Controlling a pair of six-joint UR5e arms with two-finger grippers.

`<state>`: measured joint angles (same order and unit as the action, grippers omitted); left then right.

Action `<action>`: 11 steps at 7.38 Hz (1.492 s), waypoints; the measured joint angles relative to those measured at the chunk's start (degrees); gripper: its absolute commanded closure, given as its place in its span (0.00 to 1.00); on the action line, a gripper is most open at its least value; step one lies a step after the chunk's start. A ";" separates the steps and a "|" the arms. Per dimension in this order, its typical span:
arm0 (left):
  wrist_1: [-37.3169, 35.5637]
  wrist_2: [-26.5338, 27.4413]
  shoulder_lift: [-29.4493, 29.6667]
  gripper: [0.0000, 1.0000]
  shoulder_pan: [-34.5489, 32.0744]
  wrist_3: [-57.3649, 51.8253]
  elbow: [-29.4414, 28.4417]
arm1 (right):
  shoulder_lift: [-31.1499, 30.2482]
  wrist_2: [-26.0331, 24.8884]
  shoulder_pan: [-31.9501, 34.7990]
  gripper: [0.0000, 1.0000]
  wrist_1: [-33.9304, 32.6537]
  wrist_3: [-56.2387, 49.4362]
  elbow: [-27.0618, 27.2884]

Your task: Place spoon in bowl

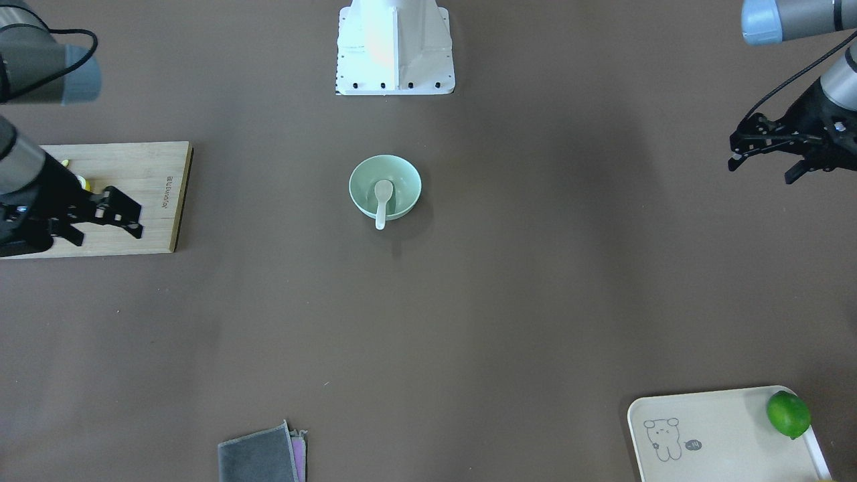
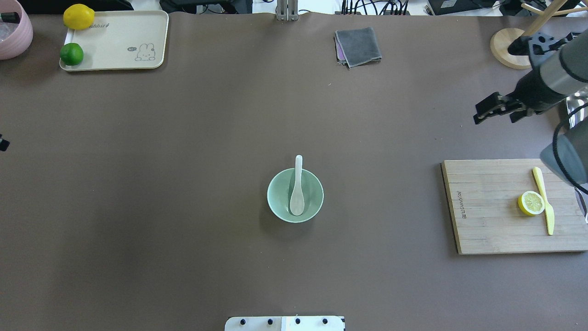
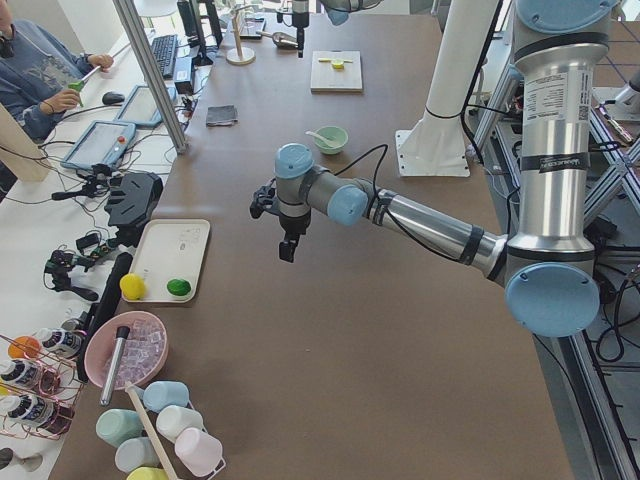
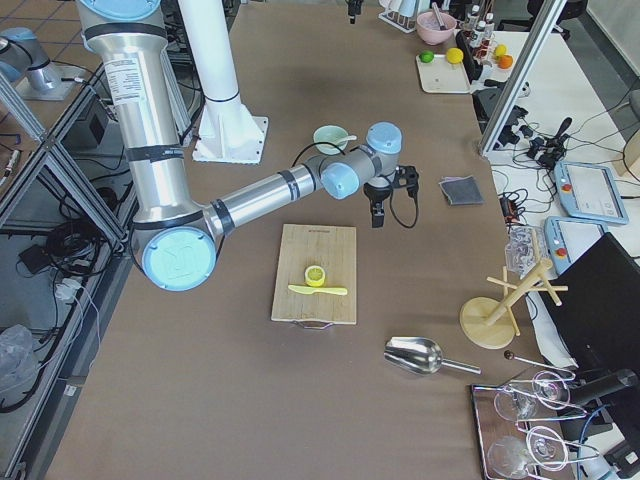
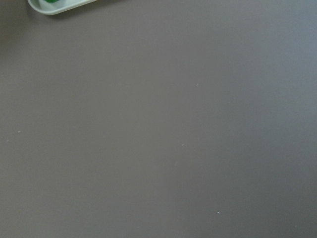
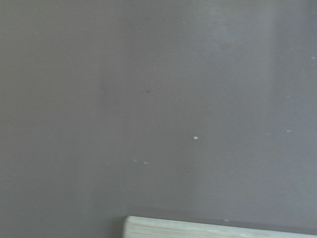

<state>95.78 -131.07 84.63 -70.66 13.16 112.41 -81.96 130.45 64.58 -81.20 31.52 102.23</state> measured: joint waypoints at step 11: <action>-0.45 -2.00 -6.49 0.03 -12.55 -8.15 -7.93 | -12.90 3.51 15.82 0.00 -5.91 -32.22 -2.52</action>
<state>95.34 -133.07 78.14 -83.21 5.01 104.48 -94.86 133.96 80.40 -87.11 -0.70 99.71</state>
